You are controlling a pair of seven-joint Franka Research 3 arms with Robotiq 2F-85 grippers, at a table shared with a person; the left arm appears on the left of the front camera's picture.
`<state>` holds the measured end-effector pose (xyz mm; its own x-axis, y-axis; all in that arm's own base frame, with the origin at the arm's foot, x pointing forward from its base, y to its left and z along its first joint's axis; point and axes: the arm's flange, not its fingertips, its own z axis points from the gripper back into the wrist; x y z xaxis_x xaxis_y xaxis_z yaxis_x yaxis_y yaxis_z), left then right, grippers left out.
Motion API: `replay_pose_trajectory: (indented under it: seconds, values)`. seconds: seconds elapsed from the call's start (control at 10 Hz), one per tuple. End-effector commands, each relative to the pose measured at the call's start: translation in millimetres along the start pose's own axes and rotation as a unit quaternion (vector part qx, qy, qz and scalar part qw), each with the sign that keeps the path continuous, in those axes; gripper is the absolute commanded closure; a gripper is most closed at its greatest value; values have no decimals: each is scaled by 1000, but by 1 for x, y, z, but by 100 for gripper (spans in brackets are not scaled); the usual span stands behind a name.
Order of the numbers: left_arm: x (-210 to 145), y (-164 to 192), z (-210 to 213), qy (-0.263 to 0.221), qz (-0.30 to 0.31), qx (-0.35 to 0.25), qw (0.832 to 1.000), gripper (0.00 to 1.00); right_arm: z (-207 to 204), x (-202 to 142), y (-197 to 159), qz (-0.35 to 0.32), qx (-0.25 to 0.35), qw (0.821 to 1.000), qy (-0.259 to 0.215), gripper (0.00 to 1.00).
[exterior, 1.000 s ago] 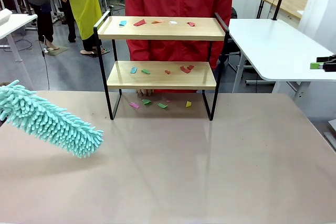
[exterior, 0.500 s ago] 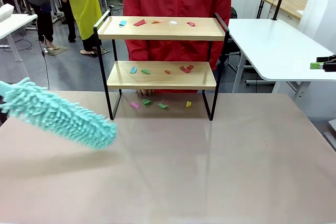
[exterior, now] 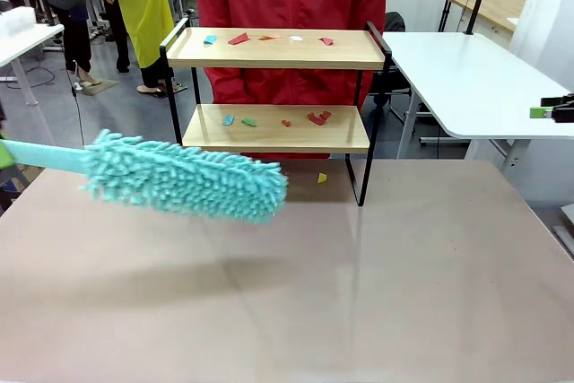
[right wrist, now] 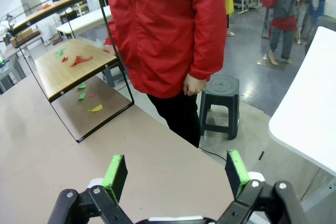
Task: Clean the shelf.
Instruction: Clean the specific section of the Shelf indicated by the human with the Duster.
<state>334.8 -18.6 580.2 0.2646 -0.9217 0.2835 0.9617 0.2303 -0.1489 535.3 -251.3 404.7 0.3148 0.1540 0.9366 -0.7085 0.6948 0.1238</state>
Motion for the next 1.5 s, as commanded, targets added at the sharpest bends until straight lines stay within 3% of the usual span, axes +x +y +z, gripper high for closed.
replay_pose_trajectory:
  seconds: [0.0,0.2,0.4,0.5,0.6,0.7,1.0,1.2,1.4]
  values:
    - [34,-25,-35,-37,57,39,997,87,0,1,2,1,0,1000,1,0]
    - [66,-36,-73,-48,135,76,987,87,0,1,2,1,0,1000,1,0]
    - [90,-39,-103,-97,165,57,980,87,0,1,2,1,0,1000,1,0]
    - [103,-36,-117,-118,151,25,981,87,0,1,2,1,0,1000,1,0]
    - [106,-25,-122,-102,143,-5,985,87,0,1,2,1,0,1000,1,0]
    - [95,-41,-108,-83,161,49,982,87,0,1,2,1,0,1000,1,0]
    - [95,-41,-108,-83,161,49,982,87,0,1,2,1,0,1000,1,0]
    - [125,-35,-130,-72,161,36,984,87,0,1,2,1,0,1000,1,0]
    - [141,-35,-158,-61,205,38,976,87,0,1,2,1,0,1000,1,0]
